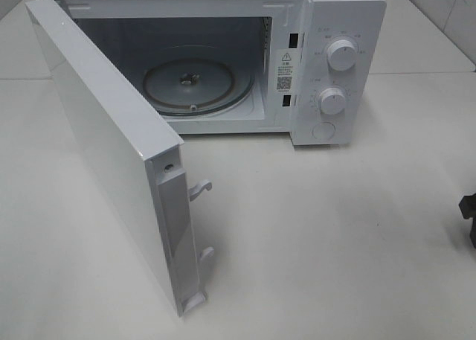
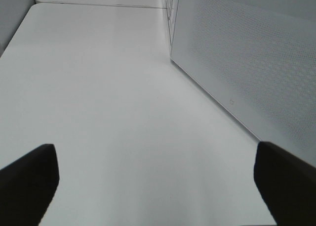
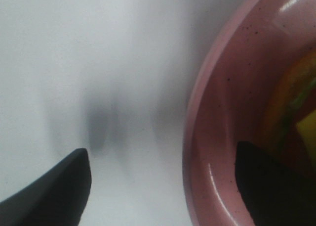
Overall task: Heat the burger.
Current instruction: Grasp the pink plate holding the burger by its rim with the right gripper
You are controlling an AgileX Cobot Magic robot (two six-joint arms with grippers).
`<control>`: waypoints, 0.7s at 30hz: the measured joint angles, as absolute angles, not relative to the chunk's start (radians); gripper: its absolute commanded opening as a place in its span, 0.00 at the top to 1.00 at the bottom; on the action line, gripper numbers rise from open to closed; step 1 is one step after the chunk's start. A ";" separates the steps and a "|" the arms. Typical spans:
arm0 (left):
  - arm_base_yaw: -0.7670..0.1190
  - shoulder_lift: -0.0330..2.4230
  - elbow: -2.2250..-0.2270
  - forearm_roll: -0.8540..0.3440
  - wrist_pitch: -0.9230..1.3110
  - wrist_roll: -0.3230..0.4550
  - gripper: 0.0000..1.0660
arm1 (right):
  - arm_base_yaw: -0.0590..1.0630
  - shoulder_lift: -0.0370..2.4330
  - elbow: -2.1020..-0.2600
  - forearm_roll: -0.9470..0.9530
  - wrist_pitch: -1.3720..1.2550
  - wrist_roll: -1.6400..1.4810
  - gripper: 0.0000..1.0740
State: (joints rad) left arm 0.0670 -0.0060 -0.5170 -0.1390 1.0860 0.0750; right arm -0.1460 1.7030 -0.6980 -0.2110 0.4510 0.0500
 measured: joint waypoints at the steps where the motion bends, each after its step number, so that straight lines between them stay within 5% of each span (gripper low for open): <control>1: 0.067 -0.006 -0.517 -0.139 1.086 0.075 0.04 | -0.147 1.719 -0.698 -0.214 0.439 0.050 0.28; 18: 0.067 -0.006 -0.517 -0.139 1.086 0.075 0.04 | -0.147 1.767 -0.700 -0.217 0.400 0.052 0.31; 21: 0.067 -0.006 -0.517 -0.139 1.086 0.075 0.04 | -0.147 1.767 -0.700 -0.222 0.398 0.054 0.42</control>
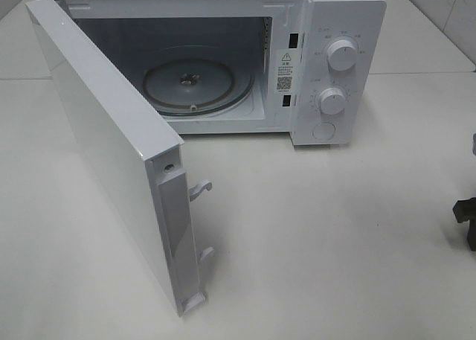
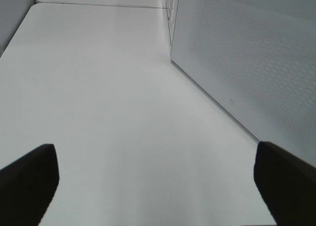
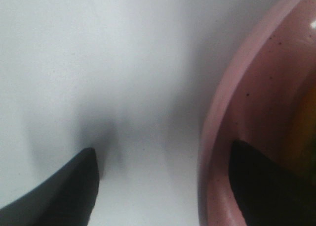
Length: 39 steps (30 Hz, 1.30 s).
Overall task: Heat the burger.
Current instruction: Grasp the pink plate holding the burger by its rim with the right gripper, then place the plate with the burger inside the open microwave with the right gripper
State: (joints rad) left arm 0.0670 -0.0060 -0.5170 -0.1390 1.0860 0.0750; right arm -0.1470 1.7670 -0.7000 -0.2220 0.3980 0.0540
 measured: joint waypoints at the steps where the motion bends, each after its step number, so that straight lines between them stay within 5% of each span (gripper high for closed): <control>1: 0.067 -0.006 -0.517 -0.139 1.086 0.075 0.04 | -0.147 1.767 -0.700 -0.224 0.397 0.057 0.46; 2: 0.067 -0.006 -0.517 -0.139 1.086 0.075 0.04 | -0.149 1.767 -0.700 -0.234 0.396 0.058 0.56; 4: 0.067 -0.006 -0.517 -0.139 1.086 0.075 0.04 | -0.150 1.767 -0.700 -0.238 0.396 0.058 0.60; 5: 0.067 -0.006 -0.517 -0.139 1.086 0.075 0.04 | -0.152 1.767 -0.700 -0.241 0.396 0.059 0.72; 11: 0.067 -0.006 -0.517 -0.139 1.086 0.075 0.04 | -0.153 1.767 -0.706 -0.237 0.397 0.063 0.98; 28: 0.067 -0.006 -0.517 -0.139 1.086 0.075 0.04 | -0.152 1.757 -0.711 -0.230 0.397 0.063 1.00; 39: 0.067 -0.006 -0.517 -0.139 1.086 0.075 0.04 | -0.046 1.749 -0.708 -0.310 0.459 0.177 1.00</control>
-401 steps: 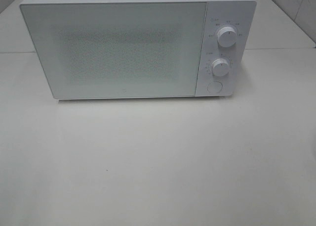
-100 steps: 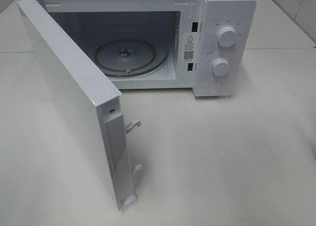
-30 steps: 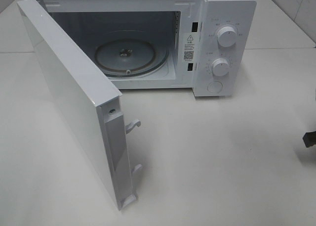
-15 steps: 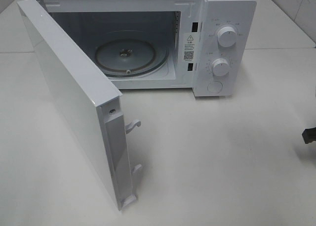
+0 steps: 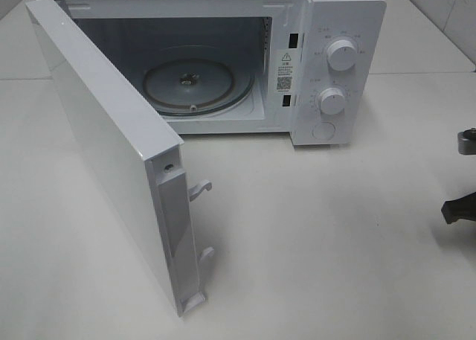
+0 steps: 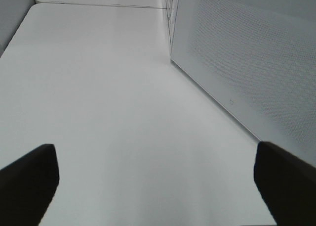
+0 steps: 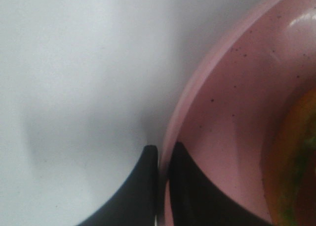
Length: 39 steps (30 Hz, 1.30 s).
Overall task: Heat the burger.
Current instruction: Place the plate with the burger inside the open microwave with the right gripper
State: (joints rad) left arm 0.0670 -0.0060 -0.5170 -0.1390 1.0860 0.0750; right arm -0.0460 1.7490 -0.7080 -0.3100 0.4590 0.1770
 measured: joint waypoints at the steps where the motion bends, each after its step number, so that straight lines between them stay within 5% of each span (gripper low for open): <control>1: 0.067 -0.006 -0.517 -0.139 1.086 0.075 0.04 | -0.011 1.749 -0.708 -0.339 0.480 0.216 1.00; 21: 0.067 -0.006 -0.517 -0.139 1.086 0.075 0.04 | 0.333 1.722 -0.652 -0.539 0.602 0.525 1.00; 39: 0.067 -0.006 -0.517 -0.139 1.086 0.075 0.04 | 0.352 1.468 -0.649 -0.575 0.798 0.450 1.00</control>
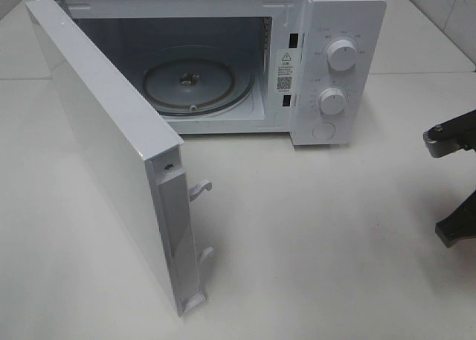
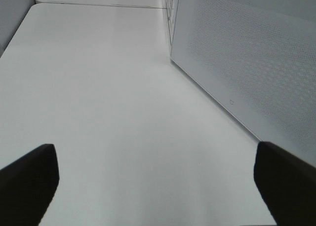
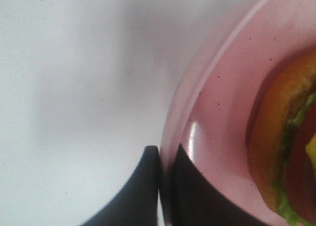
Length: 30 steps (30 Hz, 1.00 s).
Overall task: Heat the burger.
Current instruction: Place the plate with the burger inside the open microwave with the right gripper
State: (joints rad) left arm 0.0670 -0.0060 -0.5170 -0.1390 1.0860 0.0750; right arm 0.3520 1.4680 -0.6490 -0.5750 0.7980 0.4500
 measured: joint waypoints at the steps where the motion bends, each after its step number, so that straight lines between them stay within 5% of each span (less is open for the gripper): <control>1: 0.067 -0.006 -0.517 -0.139 1.086 0.075 0.04 | 0.352 1.468 -0.649 -0.575 0.798 0.450 1.00; 11: 0.067 -0.006 -0.517 -0.139 1.086 0.075 0.04 | 0.373 1.328 -0.648 -0.549 0.910 0.382 1.00; 30: 0.067 -0.006 -0.517 -0.139 1.086 0.075 0.04 | 0.600 1.194 -0.648 -0.531 1.030 0.294 1.00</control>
